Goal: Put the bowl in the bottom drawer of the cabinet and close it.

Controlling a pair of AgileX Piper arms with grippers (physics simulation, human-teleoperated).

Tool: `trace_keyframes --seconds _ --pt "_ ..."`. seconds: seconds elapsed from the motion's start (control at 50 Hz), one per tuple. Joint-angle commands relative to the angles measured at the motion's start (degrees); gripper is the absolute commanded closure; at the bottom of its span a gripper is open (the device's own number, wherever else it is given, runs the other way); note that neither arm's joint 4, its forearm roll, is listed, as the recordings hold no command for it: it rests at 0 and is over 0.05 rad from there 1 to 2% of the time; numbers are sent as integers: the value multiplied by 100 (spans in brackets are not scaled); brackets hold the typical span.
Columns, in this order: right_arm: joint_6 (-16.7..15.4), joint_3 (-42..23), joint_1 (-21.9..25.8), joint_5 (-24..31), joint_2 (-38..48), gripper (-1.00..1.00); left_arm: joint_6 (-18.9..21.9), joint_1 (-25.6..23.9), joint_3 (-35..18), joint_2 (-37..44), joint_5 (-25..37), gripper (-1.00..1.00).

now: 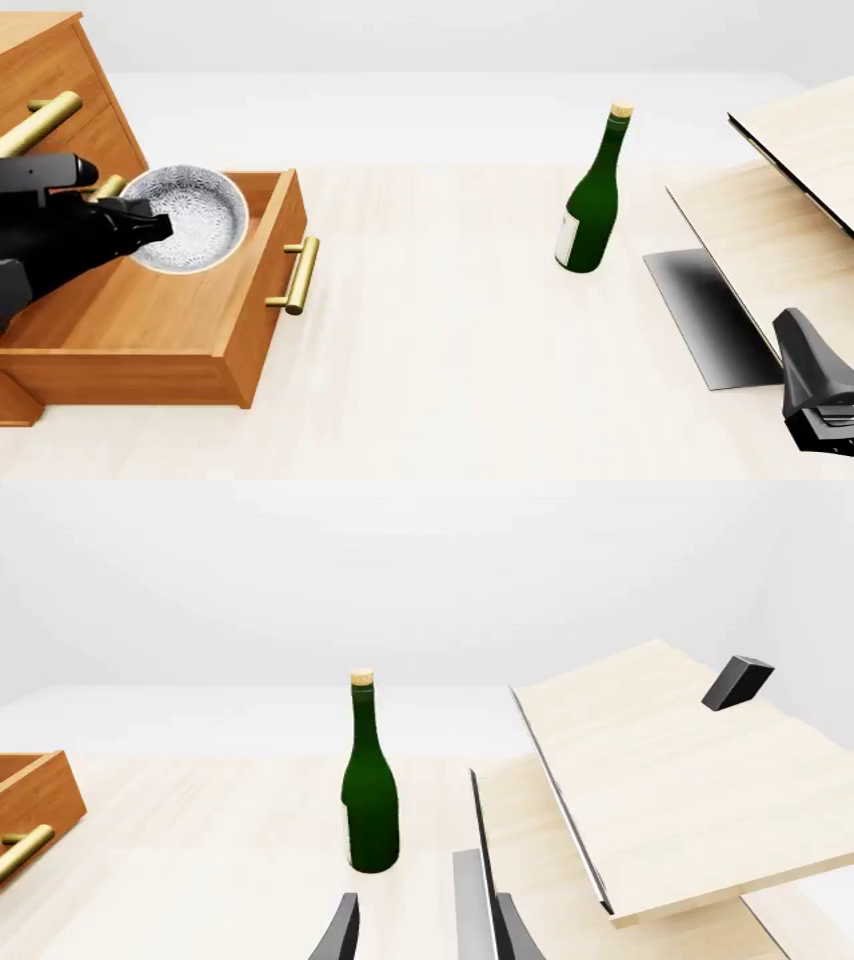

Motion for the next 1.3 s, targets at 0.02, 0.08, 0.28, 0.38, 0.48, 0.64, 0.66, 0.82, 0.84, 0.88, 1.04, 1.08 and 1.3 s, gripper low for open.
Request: trace_keyframes --seconds 0.02,0.08,0.28,0.38,0.48,0.64,0.66,0.82,0.84,0.88,1.04,1.08,1.3 --pt "0 0 0 0 1 -100 26 134 49 120 -127 100" --pt "1 0 -1 0 0 -100 30 169 75 156 -163 100" --pt "0 0 0 0 0 -100 41 198 146 264 -269 100" --pt "0 0 0 0 0 -100 42 222 184 343 -331 100" --pt "0 0 0 0 0 -100 35 256 178 373 -341 100" --pt "0 0 0 0 0 -100 77 279 228 471 -451 100" --pt "0 0 -1 0 0 -100 80 280 239 482 -464 100" --pt "1 0 0 0 0 -100 123 322 293 548 -542 100" --pt "0 0 0 0 -1 -100 120 326 298 569 -554 100" --pt "1 0 0 0 0 -100 133 338 320 597 -590 100" --pt "0 0 0 0 -1 -100 127 385 339 704 -630 100" --pt "2 0 0 0 0 -100 136 407 345 731 -655 100" --pt "0 0 0 0 0 -100 166 480 417 857 -784 100"
